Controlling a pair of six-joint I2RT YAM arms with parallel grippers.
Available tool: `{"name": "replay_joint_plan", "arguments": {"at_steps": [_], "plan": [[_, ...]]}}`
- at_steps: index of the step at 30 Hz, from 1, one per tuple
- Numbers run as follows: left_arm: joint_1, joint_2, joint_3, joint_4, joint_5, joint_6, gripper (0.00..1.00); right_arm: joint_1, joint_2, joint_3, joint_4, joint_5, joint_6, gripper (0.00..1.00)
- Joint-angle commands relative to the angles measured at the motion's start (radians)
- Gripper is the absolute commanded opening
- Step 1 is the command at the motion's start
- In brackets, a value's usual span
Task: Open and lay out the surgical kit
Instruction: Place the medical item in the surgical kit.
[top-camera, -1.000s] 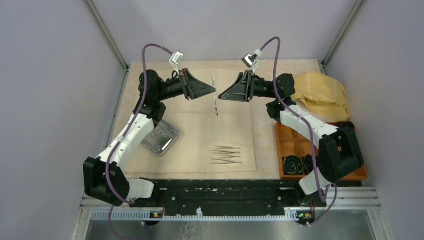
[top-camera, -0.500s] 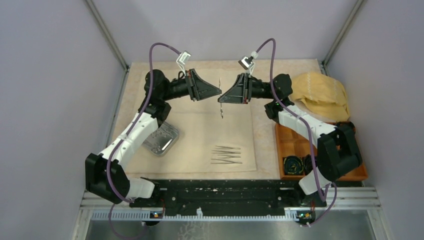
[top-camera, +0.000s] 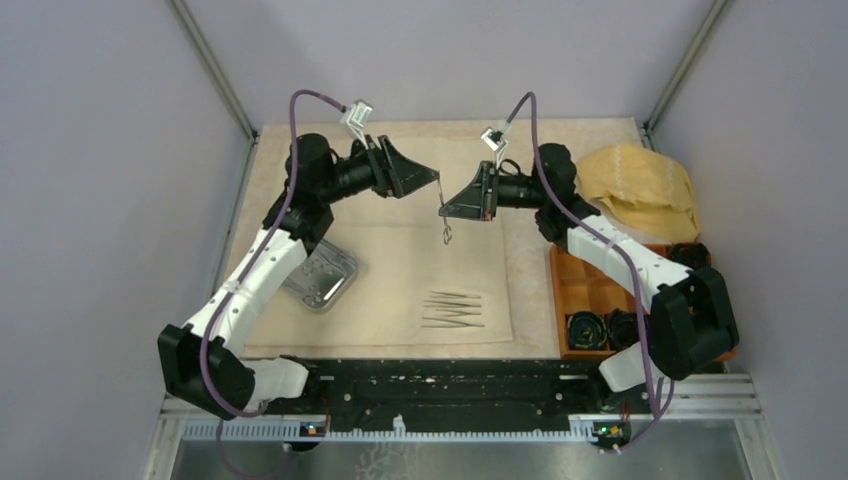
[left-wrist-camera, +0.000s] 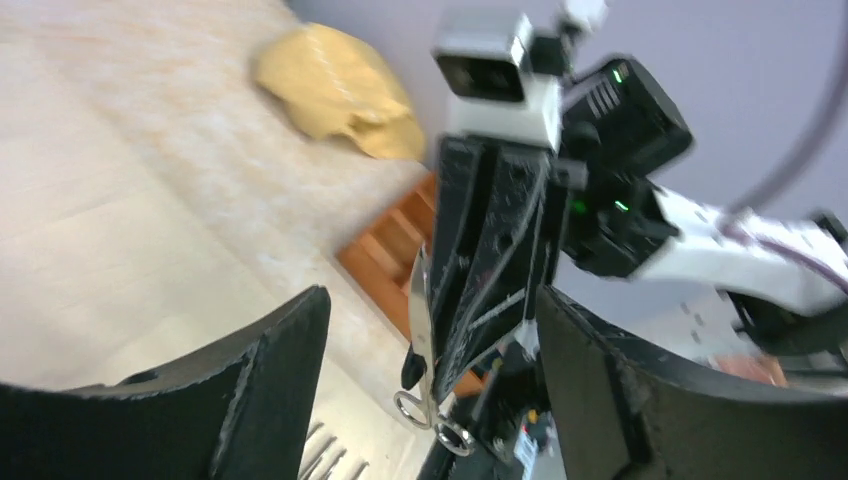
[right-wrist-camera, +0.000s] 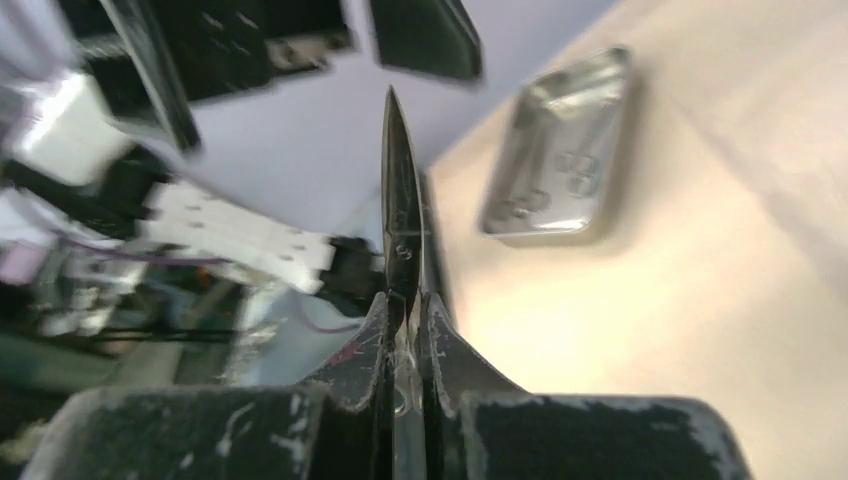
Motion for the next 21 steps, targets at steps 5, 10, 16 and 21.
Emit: {"name": "replay_joint_plan", "arguments": {"at_steps": [5, 10, 16, 21], "plan": [[0.020, -0.171, 0.113, -0.627, -0.764, 0.229, 0.87, 0.156, -0.088, 0.101, -1.028, 0.543, -1.366, 0.00], [0.038, -0.225, 0.104, -0.678, -0.879, 0.228, 0.88, 0.251, 0.014, 0.131, -1.089, 0.701, -1.471, 0.00], [0.040, -0.247, 0.101, -0.675, -0.878, 0.229, 0.88, 0.375, 0.161, 0.194, -1.157, 0.823, -1.553, 0.00], [0.040, -0.265, 0.092, -0.691, -0.877, 0.228, 0.89, 0.399, 0.215, 0.202, -1.150, 0.861, -1.586, 0.00]]}}
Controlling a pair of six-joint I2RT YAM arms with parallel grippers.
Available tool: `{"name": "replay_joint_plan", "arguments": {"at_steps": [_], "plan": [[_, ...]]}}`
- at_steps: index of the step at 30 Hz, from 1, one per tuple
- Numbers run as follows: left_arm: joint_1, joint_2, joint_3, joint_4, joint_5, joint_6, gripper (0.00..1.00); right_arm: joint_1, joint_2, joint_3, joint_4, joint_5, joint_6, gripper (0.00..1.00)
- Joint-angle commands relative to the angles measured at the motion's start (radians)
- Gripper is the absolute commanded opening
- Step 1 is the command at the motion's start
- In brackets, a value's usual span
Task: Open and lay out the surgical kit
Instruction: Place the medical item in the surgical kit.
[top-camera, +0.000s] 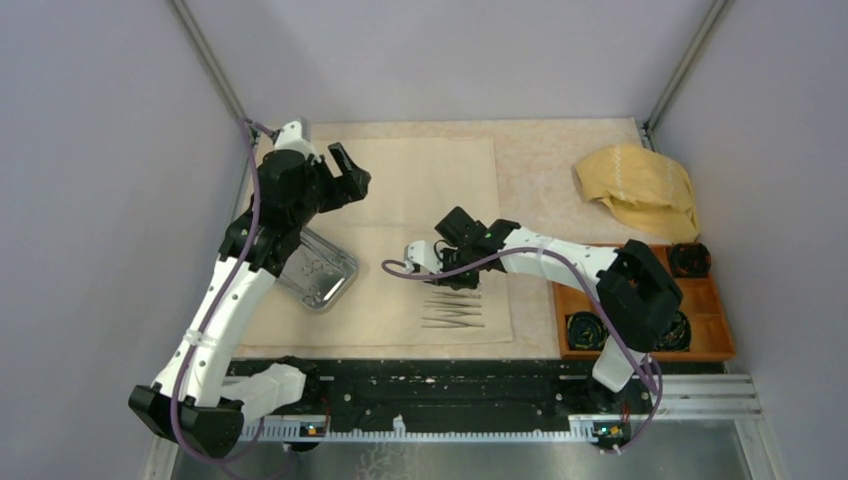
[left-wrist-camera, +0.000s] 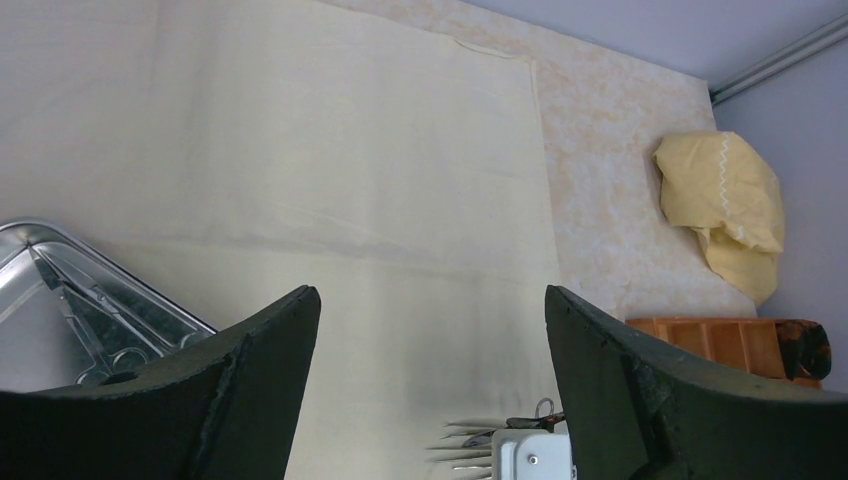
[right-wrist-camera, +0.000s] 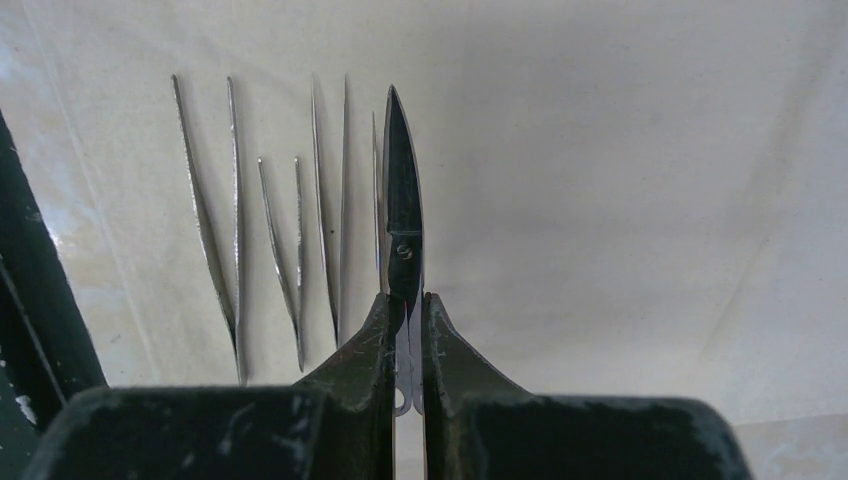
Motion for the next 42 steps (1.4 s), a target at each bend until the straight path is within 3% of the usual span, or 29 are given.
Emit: {"name": "replay_joint_plan", "arguments": {"at_steps": [1, 31, 42], "plan": [[0.001, -0.044, 0.004, -0.008, -0.027, 0.020, 0.89, 0.013, 0.020, 0.063, -0.017, 0.077, -0.082, 0.00], [0.011, -0.012, 0.012, -0.008, -0.001, 0.050, 0.91, -0.005, 0.206, 0.142, 0.002, 0.087, -0.077, 0.00], [0.029, 0.001, 0.024, -0.007, 0.014, 0.078, 0.91, -0.019, 0.257, 0.167, -0.006, 0.084, -0.067, 0.07]]}}
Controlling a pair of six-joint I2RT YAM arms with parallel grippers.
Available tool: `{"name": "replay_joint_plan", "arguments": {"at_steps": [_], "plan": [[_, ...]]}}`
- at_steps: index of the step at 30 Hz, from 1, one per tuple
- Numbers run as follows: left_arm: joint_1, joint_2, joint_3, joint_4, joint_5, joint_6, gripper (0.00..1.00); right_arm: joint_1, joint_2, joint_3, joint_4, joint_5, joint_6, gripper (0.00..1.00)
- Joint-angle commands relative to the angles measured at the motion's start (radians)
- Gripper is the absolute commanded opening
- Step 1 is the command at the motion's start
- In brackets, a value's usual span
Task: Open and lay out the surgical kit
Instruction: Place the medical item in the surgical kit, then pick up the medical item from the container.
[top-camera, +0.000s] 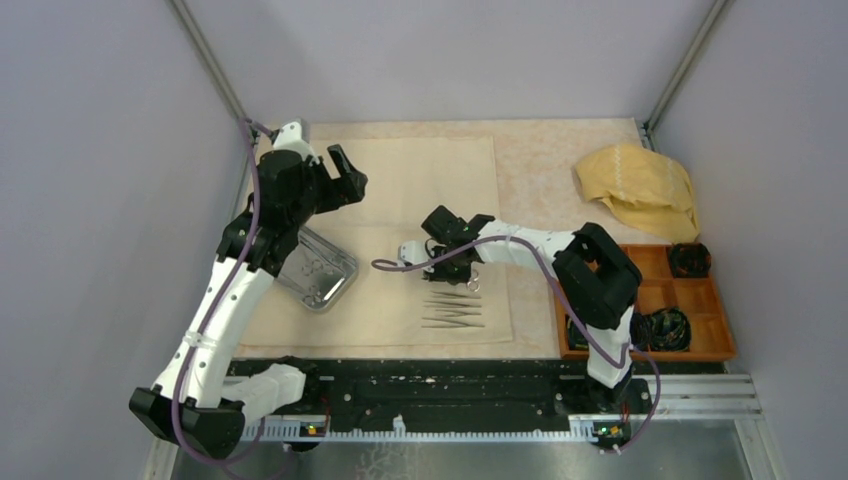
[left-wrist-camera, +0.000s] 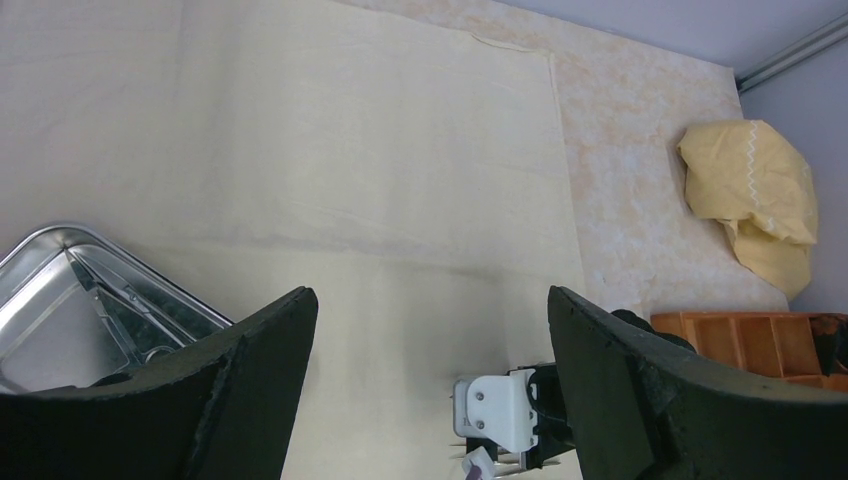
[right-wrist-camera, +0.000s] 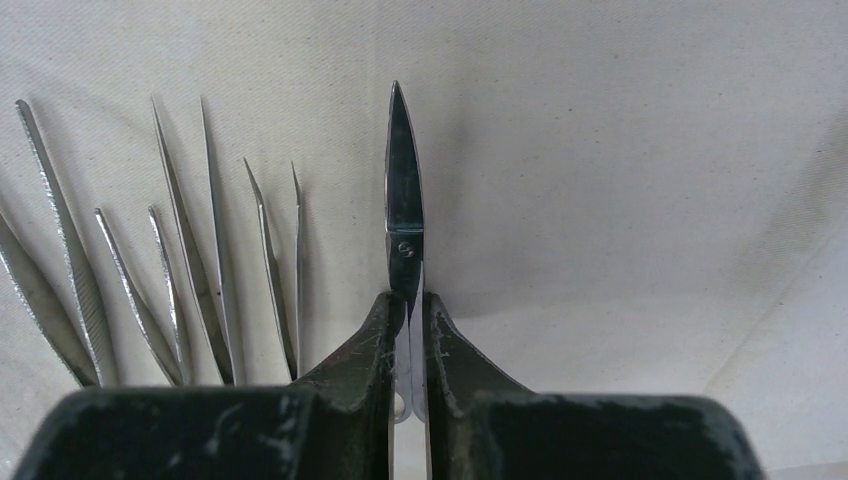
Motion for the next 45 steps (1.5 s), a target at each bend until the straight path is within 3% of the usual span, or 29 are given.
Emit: {"name": "replay_joint_plan", "arguments": {"at_steps": [1, 13, 20, 25, 28, 32, 38, 45], "plan": [[0.013, 0.011, 0.027, 0.020, 0.012, 0.034, 0.91, -0.009, 0.029, 0.047, 0.011, -0.012, 0.005, 0.08], [0.041, 0.034, 0.039, 0.012, 0.039, 0.061, 0.92, -0.009, 0.020, 0.069, -0.017, -0.007, 0.051, 0.28], [0.056, 0.024, 0.007, -0.040, 0.013, 0.038, 0.94, -0.019, -0.145, 0.081, -0.045, 0.019, 0.186, 0.38], [0.140, 0.034, -0.074, -0.188, -0.023, -0.065, 0.95, -0.128, -0.340, 0.013, 0.074, -0.136, 0.394, 0.46], [0.247, 0.043, -0.132, -0.264, -0.043, -0.097, 0.95, -0.182, -0.439, -0.073, 0.163, -0.233, 0.474, 0.48], [0.368, 0.100, -0.220, -0.304, -0.043, -0.093, 0.90, -0.199, -0.509, -0.147, 0.194, -0.244, 0.484, 0.50], [0.419, 0.241, -0.224, -0.409, -0.066, -0.219, 0.80, -0.205, -0.548, -0.186, 0.177, -0.235, 0.467, 0.51], [0.441, 0.399, -0.164, -0.400, -0.099, -0.343, 0.79, -0.208, -0.563, -0.209, 0.208, -0.251, 0.469, 0.51]]}}
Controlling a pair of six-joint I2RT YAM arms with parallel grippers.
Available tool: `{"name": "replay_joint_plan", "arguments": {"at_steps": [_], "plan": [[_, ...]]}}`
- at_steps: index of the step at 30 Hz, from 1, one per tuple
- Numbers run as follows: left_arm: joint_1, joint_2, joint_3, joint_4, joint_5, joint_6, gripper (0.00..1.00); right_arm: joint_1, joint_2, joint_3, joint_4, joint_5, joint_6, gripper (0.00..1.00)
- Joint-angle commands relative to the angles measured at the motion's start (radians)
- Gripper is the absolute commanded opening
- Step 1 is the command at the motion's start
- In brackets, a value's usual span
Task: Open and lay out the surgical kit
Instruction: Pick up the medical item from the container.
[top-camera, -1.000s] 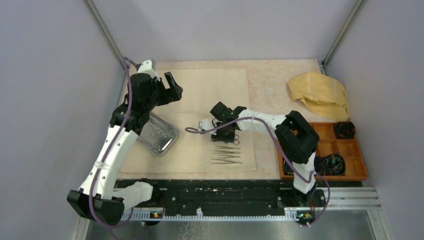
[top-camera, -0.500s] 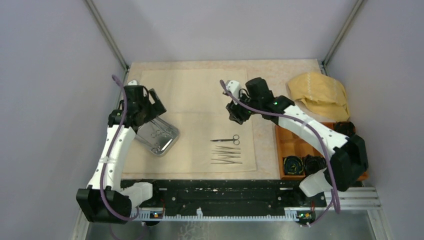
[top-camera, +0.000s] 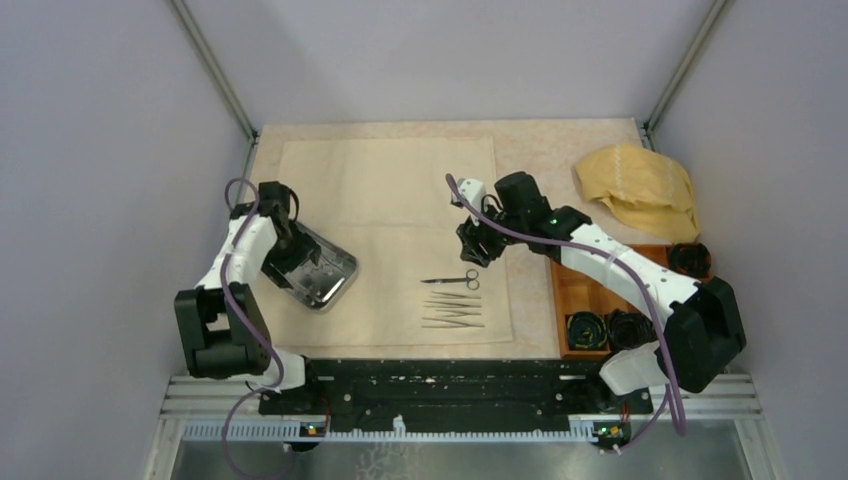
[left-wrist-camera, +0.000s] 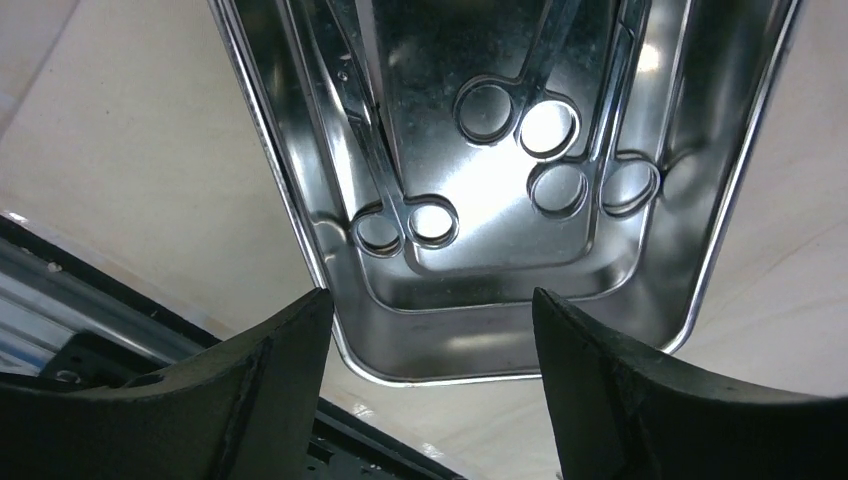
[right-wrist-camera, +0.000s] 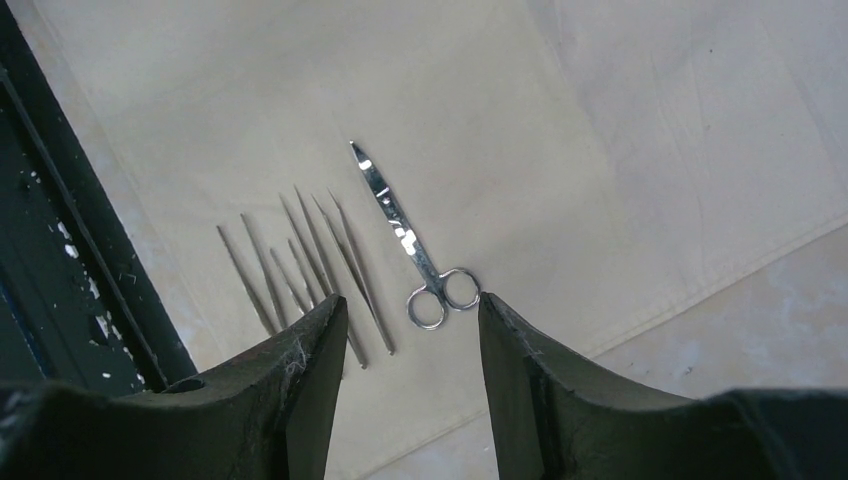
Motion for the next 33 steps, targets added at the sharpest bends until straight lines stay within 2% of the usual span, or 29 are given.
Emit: {"name": "replay_joint_plan", "arguments": {"at_steps": [1, 6, 10, 17, 22, 29, 33], "plan": [[0.029, 0.068, 0.043, 0.031, -0.018, -0.080, 0.80, -0.003, -0.048, -0.002, 0.050, -0.028, 0.010, 0.51], [0.045, 0.153, 0.066, 0.048, 0.023, -0.102, 0.78, -0.006, -0.070, -0.034, 0.071, -0.032, 0.010, 0.51], [0.050, 0.198, 0.055, 0.034, 0.039, -0.160, 0.82, -0.014, -0.075, -0.050, 0.080, -0.023, 0.006, 0.52], [0.074, 0.251, -0.009, 0.184, 0.108, -0.165, 0.88, -0.020, -0.073, -0.046, 0.084, -0.024, 0.003, 0.52], [0.077, 0.289, 0.013, 0.261, 0.169, -0.119, 0.80, -0.027, -0.078, -0.055, 0.082, -0.019, -0.003, 0.52], [0.074, 0.278, 0.088, 0.349, 0.264, -0.011, 0.55, -0.030, -0.069, -0.053, 0.088, -0.027, 0.000, 0.52], [0.073, 0.216, 0.092, 0.324, 0.239, 0.032, 0.55, -0.030, -0.065, -0.053, 0.094, -0.039, 0.005, 0.52]]}}
